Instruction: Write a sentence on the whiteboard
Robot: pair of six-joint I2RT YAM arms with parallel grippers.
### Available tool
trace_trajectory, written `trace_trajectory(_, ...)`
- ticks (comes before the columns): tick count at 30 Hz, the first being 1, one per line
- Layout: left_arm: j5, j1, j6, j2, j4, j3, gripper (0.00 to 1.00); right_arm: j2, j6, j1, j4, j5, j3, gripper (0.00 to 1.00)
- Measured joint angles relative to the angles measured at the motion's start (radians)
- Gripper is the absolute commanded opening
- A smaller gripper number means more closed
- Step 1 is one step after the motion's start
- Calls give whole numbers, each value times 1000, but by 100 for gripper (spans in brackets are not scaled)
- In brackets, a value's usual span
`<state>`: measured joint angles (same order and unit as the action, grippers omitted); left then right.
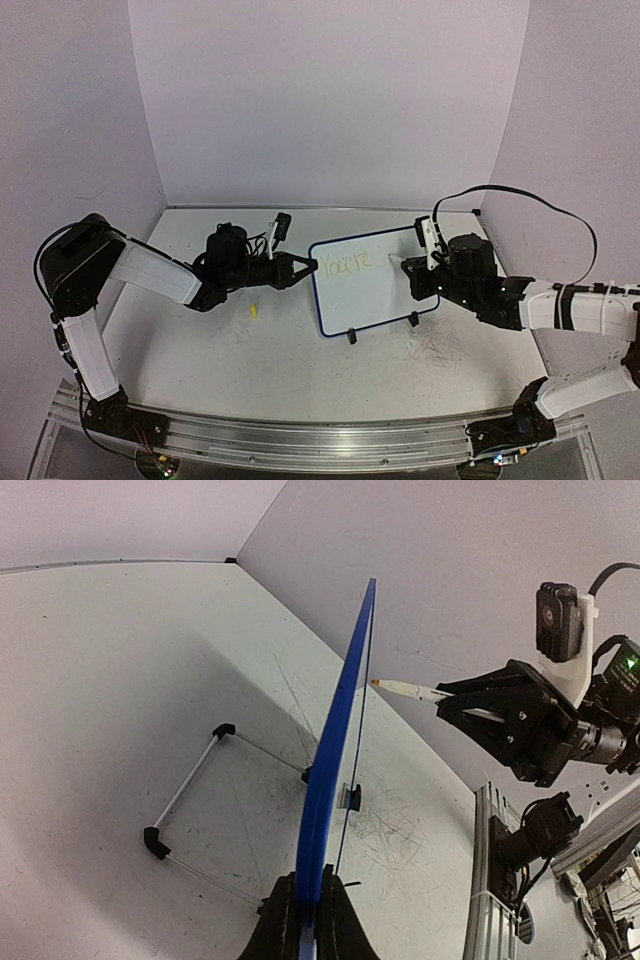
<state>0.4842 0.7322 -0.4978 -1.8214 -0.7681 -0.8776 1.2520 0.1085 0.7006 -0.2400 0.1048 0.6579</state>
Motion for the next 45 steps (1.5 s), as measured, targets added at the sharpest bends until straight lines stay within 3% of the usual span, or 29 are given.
trace_trajectory(45, -8, 7, 26, 3, 0, 1, 0, 54, 17, 0, -52, -47, -1, 0)
